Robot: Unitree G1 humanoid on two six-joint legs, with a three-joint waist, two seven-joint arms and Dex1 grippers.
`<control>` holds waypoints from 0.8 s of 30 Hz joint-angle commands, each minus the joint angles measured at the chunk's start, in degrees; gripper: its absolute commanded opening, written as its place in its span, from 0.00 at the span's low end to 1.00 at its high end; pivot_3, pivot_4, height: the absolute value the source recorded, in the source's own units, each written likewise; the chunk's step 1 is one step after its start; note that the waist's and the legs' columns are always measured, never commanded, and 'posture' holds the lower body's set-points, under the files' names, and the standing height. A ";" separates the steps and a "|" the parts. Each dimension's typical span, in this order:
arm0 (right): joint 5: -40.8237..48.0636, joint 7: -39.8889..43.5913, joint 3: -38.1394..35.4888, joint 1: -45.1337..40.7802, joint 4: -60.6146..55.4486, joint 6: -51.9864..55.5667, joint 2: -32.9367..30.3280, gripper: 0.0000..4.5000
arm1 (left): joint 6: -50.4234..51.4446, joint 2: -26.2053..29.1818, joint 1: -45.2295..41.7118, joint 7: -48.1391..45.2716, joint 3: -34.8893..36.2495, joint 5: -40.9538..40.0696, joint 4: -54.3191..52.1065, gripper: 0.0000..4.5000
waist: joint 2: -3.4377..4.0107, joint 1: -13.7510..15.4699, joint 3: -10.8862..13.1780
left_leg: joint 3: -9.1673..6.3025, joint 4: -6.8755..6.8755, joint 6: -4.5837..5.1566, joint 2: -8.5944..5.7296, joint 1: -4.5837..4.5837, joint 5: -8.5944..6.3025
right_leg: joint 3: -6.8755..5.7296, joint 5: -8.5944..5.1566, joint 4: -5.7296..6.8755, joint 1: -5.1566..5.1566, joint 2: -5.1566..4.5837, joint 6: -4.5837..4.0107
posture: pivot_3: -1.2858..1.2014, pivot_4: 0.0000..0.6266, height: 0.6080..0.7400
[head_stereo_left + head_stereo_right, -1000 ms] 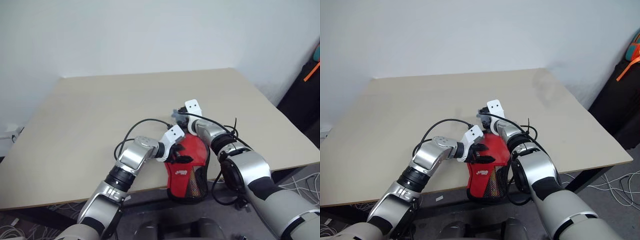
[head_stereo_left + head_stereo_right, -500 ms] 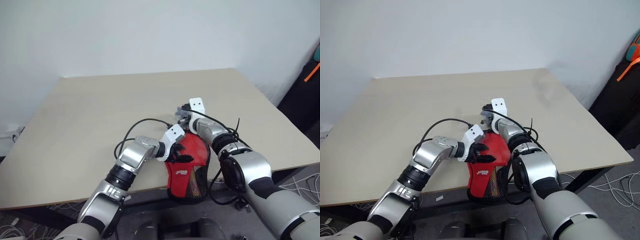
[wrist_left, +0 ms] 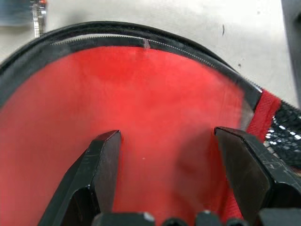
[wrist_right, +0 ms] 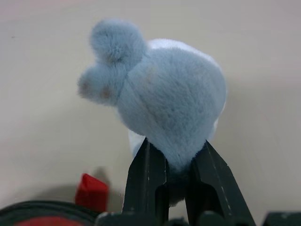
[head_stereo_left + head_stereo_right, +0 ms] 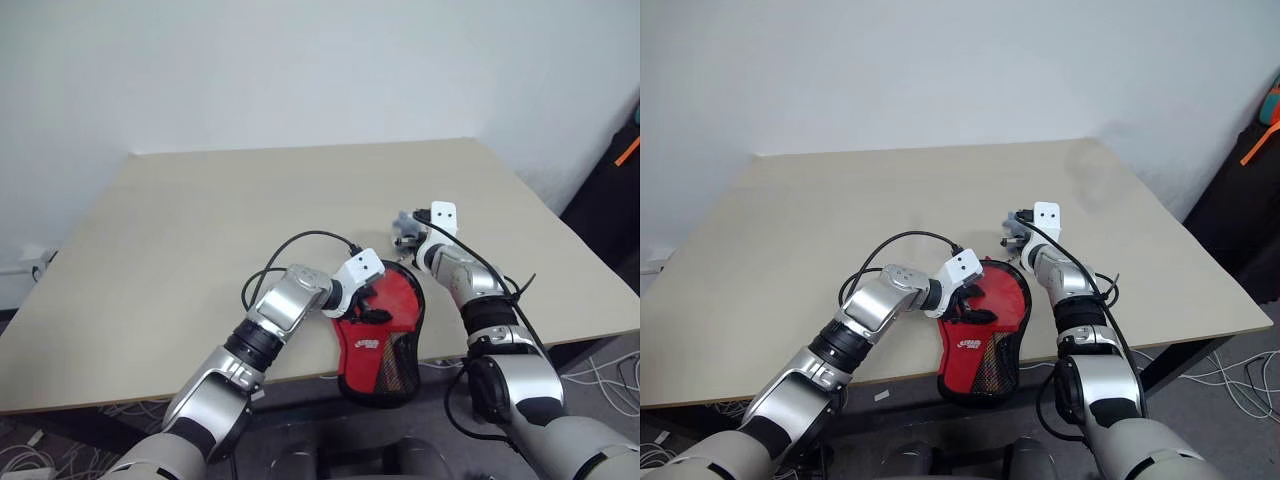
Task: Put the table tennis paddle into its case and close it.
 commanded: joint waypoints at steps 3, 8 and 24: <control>1.57 -2.69 -3.06 2.43 -14.38 5.21 -4.60 0.01 | 0.94 -0.18 0.77 -1.20 -2.88 2.03 6.08 0.76 | 0.02 0.37 0.01 | -0.09 0.00 0.07 0.03 -0.01 0.01 | -0.01 -0.01 -0.01 0.00 -0.06 0.02 | 0.52 0.00 0.88; 4.32 -1.82 -4.68 6.69 -23.71 12.60 -8.01 0.01 | 2.02 -0.57 0.72 -1.83 -2.15 1.41 6.35 0.76 | 0.09 1.32 0.04 | -0.06 0.00 0.18 0.01 -0.02 0.01 | 0.07 -0.02 -0.02 -0.06 -0.10 0.03 | 0.52 0.00 0.88; 14.20 -1.58 -12.30 22.48 -41.59 25.74 -13.19 0.01 | 1.63 -1.94 0.18 -2.35 -1.58 1.36 8.35 0.76 | 0.19 2.80 0.06 | -0.14 0.01 0.90 0.05 -0.01 -0.28 | 0.04 -0.16 -0.05 -0.03 -0.34 -0.03 | 0.52 0.00 0.88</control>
